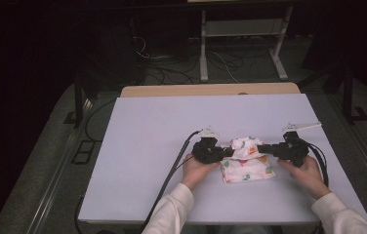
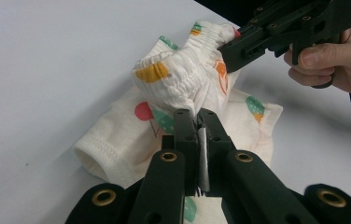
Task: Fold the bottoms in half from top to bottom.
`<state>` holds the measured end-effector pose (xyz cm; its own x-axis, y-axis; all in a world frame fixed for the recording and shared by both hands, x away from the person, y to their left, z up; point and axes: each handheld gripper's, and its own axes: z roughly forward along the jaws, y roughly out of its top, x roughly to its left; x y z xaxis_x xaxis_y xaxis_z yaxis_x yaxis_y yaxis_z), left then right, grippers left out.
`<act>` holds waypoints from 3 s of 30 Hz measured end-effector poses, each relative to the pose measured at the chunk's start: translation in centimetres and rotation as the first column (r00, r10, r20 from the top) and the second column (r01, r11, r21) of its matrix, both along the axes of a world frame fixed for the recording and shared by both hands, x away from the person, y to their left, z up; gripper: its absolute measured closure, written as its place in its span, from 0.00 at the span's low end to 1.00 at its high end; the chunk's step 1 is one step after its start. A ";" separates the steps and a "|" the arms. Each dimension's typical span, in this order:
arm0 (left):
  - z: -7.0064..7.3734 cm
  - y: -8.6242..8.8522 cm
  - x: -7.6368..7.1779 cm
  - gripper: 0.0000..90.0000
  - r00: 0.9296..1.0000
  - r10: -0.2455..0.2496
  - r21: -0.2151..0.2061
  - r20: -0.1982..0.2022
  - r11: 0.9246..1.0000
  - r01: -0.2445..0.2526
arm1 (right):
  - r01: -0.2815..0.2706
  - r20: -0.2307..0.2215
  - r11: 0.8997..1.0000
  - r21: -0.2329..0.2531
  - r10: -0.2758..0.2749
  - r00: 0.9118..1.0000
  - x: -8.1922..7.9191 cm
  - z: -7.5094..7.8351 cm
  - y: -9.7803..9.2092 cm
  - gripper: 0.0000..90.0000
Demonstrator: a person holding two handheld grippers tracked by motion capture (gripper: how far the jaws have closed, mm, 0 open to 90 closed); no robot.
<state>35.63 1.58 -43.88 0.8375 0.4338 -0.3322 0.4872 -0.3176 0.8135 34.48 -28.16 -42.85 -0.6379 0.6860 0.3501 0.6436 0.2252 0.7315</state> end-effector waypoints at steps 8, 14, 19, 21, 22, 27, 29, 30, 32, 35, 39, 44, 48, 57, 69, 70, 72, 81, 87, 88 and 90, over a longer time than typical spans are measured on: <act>-0.8 -0.4 -0.6 0.97 1.000 -0.019 0.016 0.010 1.000 0.019 | 0.005 -0.020 1.000 -0.012 -0.006 1.000 -0.4 -0.5 -0.2 0.96; -0.9 -0.6 -0.8 0.97 0.999 -0.028 0.019 0.016 0.999 0.028 | 0.015 -0.051 1.000 -0.013 -0.016 0.999 -0.6 -0.4 -0.1 0.70; -1.2 -0.9 -1.1 0.97 0.998 -0.053 0.029 0.040 0.998 0.052 | 0.003 -0.041 1.000 0.029 -0.002 0.999 -0.3 0.2 0.0 0.51; -1.4 -1.0 -1.2 0.97 0.997 -0.057 0.035 0.048 0.998 0.055 | 0.003 -0.036 0.999 0.032 -0.001 0.999 -0.1 0.3 0.0 0.50; -1.4 -1.0 -1.3 0.97 0.997 -0.059 0.036 0.050 0.998 0.058 | 0.005 -0.033 0.999 0.032 -0.003 0.999 0.1 0.5 0.0 0.48; -1.7 -0.9 -1.3 0.97 0.997 -0.059 0.035 0.054 0.998 0.057 | 0.007 -0.033 0.998 0.058 -0.005 0.999 1.9 1.6 0.6 0.56; -1.7 -1.0 -1.4 0.96 0.997 -0.060 0.035 0.054 0.998 0.058 | 0.016 -0.035 0.999 0.051 -0.015 0.999 2.6 2.0 0.9 0.65; -1.7 -1.0 -1.4 0.96 0.997 -0.060 0.036 0.056 0.998 0.058 | 0.017 -0.035 0.998 0.056 -0.016 0.999 2.9 2.1 1.1 0.71; -1.7 -0.9 -1.4 0.96 0.996 -0.062 0.040 0.057 0.997 0.059 | 0.023 -0.040 0.998 0.059 -0.020 0.999 3.2 2.3 1.3 0.76; -1.7 -1.0 -1.4 0.96 0.996 -0.063 0.045 0.060 0.997 0.060 | 0.010 -0.055 0.999 0.047 -0.007 0.998 4.3 2.6 1.9 0.91; -1.8 -1.1 -1.5 0.96 0.995 -0.066 0.057 0.071 0.996 0.062 | -0.003 -0.071 1.000 0.006 0.003 0.998 5.4 2.4 2.8 0.99; -1.8 -1.1 -1.6 0.96 0.994 -0.071 0.067 0.079 0.996 0.066 | -0.007 -0.115 0.999 -0.053 0.001 0.993 6.8 1.7 4.1 0.99; -1.8 -1.2 -1.7 0.96 0.994 -0.072 0.070 0.080 0.995 0.066 | -0.013 -0.131 0.998 -0.069 0.004 0.991 7.2 1.4 4.6 0.99; -1.8 -1.3 -1.8 0.91 0.994 -0.086 0.073 0.073 0.994 0.081 | -0.055 -0.208 0.995 -0.088 0.036 0.978 7.9 0.0 5.4 0.99; -0.9 -0.6 -1.9 0.55 0.996 -0.084 0.053 -0.003 0.995 0.084 | -0.101 -0.203 0.993 -0.053 0.089 0.975 6.1 0.5 5.0 0.99; -0.9 -0.6 -1.9 0.50 0.996 -0.084 0.053 -0.003 0.995 0.084 | -0.101 -0.203 0.993 -0.053 0.089 0.975 6.1 0.5 5.0 0.99; -0.5 -0.1 -1.9 0.46 0.996 -0.091 0.020 -0.011 0.996 0.091 | -0.109 -0.199 0.993 -0.047 0.098 0.975 5.5 0.9 4.9 0.99; 0.2 1.3 -0.9 0.24 0.998 -0.016 -0.064 -0.064 0.998 0.012 | -0.131 -0.175 0.990 -0.045 0.121 0.977 3.3 1.6 4.4 0.99; -0.2 1.7 -0.3 0.16 0.993 0.020 -0.064 -0.120 0.998 -0.028 | -0.159 -0.175 0.987 -0.034 0.151 0.973 0.8 1.4 3.9 0.99; -0.2 1.6 -0.2 0.16 0.992 0.023 -0.067 -0.124 0.997 -0.032 | -0.159 -0.175 0.987 -0.034 0.151 0.973 0.8 1.4 3.9 0.99; -0.2 1.6 -0.2 0.15 0.992 0.028 -0.070 -0.123 0.997 -0.037 | -0.172 -0.176 0.984 -0.039 0.163 0.971 0.2 1.3 3.7 0.99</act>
